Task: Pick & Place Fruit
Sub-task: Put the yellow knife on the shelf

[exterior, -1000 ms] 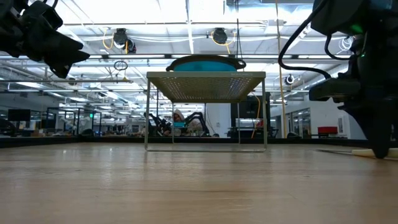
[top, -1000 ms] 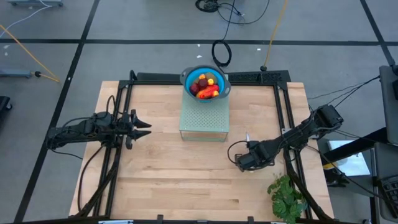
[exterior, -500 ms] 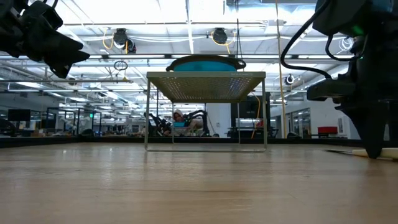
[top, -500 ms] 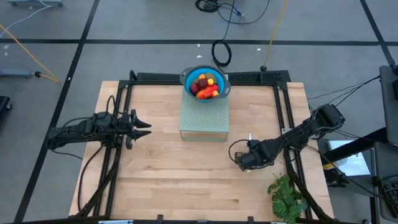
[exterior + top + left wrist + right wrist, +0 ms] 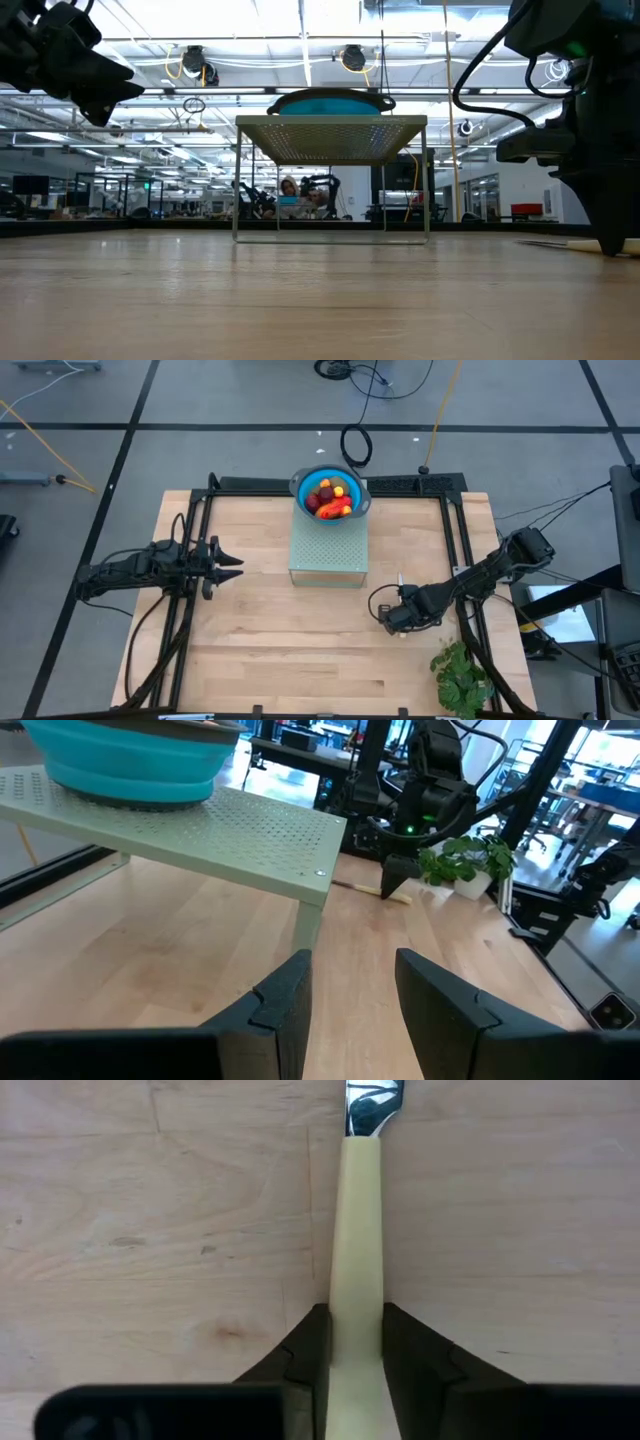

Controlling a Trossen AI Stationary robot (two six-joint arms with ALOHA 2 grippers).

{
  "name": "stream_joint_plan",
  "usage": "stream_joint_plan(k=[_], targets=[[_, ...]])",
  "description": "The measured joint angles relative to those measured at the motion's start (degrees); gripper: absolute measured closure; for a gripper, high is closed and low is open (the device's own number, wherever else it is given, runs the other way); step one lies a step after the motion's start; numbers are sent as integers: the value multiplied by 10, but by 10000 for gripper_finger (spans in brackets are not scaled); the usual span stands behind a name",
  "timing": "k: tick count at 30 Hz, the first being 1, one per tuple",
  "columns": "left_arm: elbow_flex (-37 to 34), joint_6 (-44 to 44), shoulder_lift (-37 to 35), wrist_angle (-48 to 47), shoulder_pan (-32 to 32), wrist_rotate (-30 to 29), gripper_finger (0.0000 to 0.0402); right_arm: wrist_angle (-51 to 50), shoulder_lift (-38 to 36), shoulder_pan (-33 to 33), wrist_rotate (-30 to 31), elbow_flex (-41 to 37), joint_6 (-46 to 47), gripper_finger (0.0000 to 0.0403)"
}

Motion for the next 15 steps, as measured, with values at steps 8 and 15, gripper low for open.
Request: stream_joint_plan(k=[8, 15], targets=[[0, -12, 0, 0, 0, 0, 256, 0, 0, 0, 0, 0, 11, 321], [0, -31, 0, 21, 0, 0, 256, 1, -16, 1, 5, 0, 9, 339]])
